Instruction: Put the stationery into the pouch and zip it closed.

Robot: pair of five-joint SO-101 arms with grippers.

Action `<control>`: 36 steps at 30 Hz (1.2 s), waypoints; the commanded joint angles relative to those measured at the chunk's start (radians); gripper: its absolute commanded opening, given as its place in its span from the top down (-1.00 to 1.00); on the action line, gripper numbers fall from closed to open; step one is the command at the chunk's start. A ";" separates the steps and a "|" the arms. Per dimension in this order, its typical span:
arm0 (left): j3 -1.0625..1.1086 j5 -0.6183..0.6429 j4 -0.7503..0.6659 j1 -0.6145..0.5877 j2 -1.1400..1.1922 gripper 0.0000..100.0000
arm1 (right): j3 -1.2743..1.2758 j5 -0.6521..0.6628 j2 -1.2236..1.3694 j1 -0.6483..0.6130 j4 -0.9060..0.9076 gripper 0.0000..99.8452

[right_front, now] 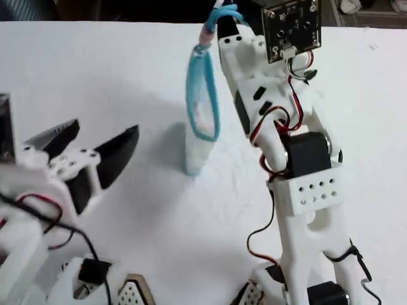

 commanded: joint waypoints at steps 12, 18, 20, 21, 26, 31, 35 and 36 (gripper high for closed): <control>0.511 -0.026 -0.207 0.081 -0.007 0.38 | 0.084 0.071 -0.041 0.045 0.173 0.97; 0.703 -0.040 -0.178 0.225 -0.231 0.38 | 0.126 0.103 -0.013 0.087 0.117 0.97; 0.852 -0.041 -0.295 0.282 -0.323 0.38 | 0.126 0.103 -0.013 0.081 0.111 0.97; 0.934 -0.055 -0.358 0.311 -0.366 0.38 | 0.126 0.103 -0.013 0.077 0.108 0.97; 1.355 -0.285 -0.660 0.550 -0.561 0.70 | 0.127 0.103 -0.013 0.082 0.108 0.97; 1.649 -0.315 -1.028 0.634 -0.704 0.95 | 0.124 0.103 -0.013 0.082 0.108 0.97; 1.748 -0.313 -1.126 0.576 -0.710 0.85 | 0.124 0.101 -0.015 0.082 0.108 0.97; 1.757 -0.313 -1.142 0.572 -0.710 0.85 | 0.124 0.101 -0.015 0.082 0.108 0.97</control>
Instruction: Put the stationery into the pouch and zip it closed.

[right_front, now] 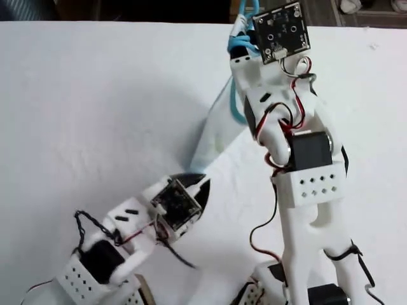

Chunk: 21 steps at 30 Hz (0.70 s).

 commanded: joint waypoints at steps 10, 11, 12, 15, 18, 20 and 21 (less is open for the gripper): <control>0.084 -0.003 -0.186 0.048 -0.015 0.85 | -0.051 -0.249 0.015 -0.007 -0.025 0.97; 0.092 -0.003 -0.189 0.051 -0.015 0.85 | -0.072 -0.264 0.025 -0.016 -0.019 0.97; 0.098 -0.005 -0.193 0.051 -0.015 0.85 | -0.092 -0.275 0.039 -0.021 -0.016 0.97; 0.110 -0.012 -0.239 0.025 -0.015 0.85 | -0.157 -0.290 0.093 -0.048 -0.010 0.97; 0.117 -0.012 -0.292 -0.036 -0.015 0.84 | -0.233 -0.292 0.153 -0.084 0.038 0.97; 0.115 -0.009 -0.288 -0.065 -0.015 0.84 | -0.290 -0.318 0.180 -0.099 0.067 0.97; 0.115 -0.006 -0.284 -0.074 -0.015 0.84 | -0.324 -0.344 0.191 -0.107 0.074 0.97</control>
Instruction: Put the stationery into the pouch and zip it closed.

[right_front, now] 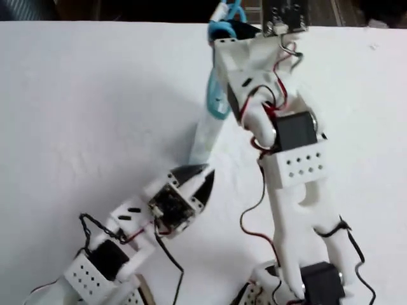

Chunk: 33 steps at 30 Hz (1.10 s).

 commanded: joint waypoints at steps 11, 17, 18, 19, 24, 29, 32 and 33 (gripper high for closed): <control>-0.201 0.107 0.152 -0.038 -0.013 0.84 | -0.466 -0.078 0.058 -0.064 0.031 0.97; -0.470 0.245 0.334 0.021 -0.013 0.75 | -0.506 -0.077 0.064 -0.127 0.031 0.97; -0.494 0.261 0.354 0.030 -0.013 0.74 | -0.506 -0.077 0.065 -0.130 0.031 0.97; -0.514 0.275 0.367 0.030 -0.012 0.74 | -0.506 -0.077 0.065 -0.130 0.031 0.97; -0.523 0.285 0.368 -0.131 0.041 0.74 | -0.506 -0.077 0.064 -0.117 0.031 0.97; -0.522 0.238 0.370 -0.384 0.111 0.74 | -0.511 -0.078 0.058 -0.128 0.031 0.97; -0.522 0.232 0.370 -0.461 0.116 0.74 | -0.514 -0.077 0.058 -0.128 0.047 0.97; -0.525 0.232 0.370 -0.470 0.116 0.74 | -0.514 -0.077 0.059 -0.140 0.058 0.97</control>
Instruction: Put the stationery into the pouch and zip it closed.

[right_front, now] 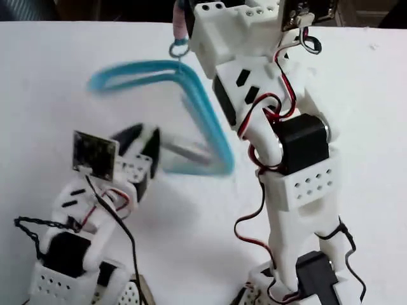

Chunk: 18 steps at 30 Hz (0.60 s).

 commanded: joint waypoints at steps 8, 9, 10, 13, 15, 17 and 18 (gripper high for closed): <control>-0.057 -0.003 0.046 -0.051 0.007 0.74 | -0.005 0.066 -0.008 -0.113 0.225 0.97; -0.075 -0.003 0.080 -0.051 0.007 0.74 | 0.025 0.077 -0.013 -0.113 0.251 0.97; -0.098 -0.002 0.117 -0.051 0.007 0.74 | 0.057 0.084 -0.015 -0.111 0.274 0.97; -0.150 -0.002 0.203 -0.053 0.007 0.74 | 0.141 0.086 -0.018 -0.094 0.314 0.97; -0.153 -0.002 0.226 -0.058 0.007 0.74 | 0.164 0.078 -0.028 -0.077 0.320 0.97; -0.146 -0.003 0.239 -0.059 0.008 0.73 | 0.172 0.078 -0.050 -0.077 0.317 0.97; -0.144 -0.003 0.247 -0.061 0.008 0.73 | 0.180 0.083 -0.059 -0.077 0.314 0.97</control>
